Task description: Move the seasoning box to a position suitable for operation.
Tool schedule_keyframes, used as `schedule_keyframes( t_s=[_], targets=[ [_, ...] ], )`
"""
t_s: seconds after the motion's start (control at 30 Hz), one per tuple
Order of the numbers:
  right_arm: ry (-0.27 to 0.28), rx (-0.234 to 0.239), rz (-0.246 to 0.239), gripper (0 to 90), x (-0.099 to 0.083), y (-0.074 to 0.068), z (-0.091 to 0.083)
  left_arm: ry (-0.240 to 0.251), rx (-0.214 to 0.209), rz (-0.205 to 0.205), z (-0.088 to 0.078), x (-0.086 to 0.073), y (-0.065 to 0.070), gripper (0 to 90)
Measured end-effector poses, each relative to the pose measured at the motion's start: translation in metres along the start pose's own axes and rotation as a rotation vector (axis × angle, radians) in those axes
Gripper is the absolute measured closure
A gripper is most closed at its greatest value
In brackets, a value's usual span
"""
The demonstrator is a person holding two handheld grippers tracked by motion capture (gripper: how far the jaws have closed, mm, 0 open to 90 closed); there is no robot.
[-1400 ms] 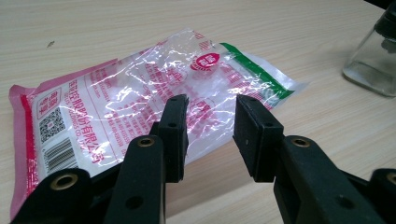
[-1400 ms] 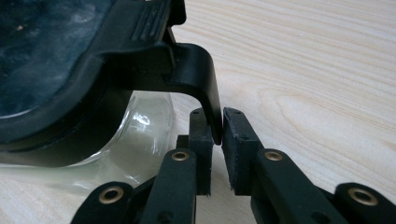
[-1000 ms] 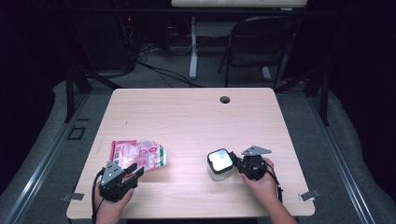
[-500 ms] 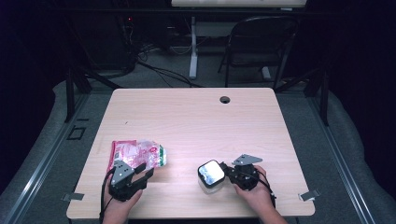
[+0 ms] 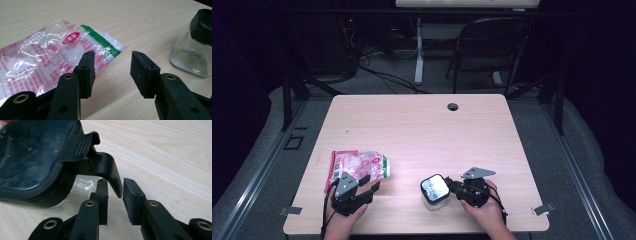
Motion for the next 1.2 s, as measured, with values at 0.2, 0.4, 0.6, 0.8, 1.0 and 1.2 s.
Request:
schedule_keyframes(
  t_s=[0.2, 0.4, 0.6, 0.8, 1.0, 1.2],
  targets=[
    [0.027, 0.008, 0.002, 71.2, 0.002, 0.002, -0.022, -0.004, -0.033, -0.012, 0.002, 0.001, 0.005, 59.4],
    [0.070, 0.015, 0.011, 73.5, 0.010, 0.001, -0.038, -0.018, -0.040, 0.005, 0.007, 0.005, 0.014, 65.8],
    [0.070, 0.014, 0.027, 81.7, 0.027, 0.002, -0.042, -0.049, -0.083, 0.046, 0.019, 0.015, 0.031, 75.4],
    [0.081, 0.019, 0.031, 85.8, 0.052, -0.002, -0.045, -0.094, -0.143, 0.096, 0.038, 0.026, 0.049, 83.6],
    [0.051, 0.033, 0.026, 86.8, 0.056, -0.008, -0.039, -0.126, -0.203, 0.089, 0.056, 0.033, 0.061, 89.8],
    [0.027, 0.040, 0.022, 86.4, 0.048, -0.010, -0.034, -0.133, -0.262, 0.069, 0.065, 0.034, 0.069, 90.0]
  ],
)
Point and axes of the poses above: each handheld gripper's, and its own axes: z roughly forward along the jaws, x roughly out of its top, y roughly to its right, the point moved 5 cm from there along z, roughly forward along the jaws, and after that the axes turned 12 degrees about -x, right-handed, at the moved point
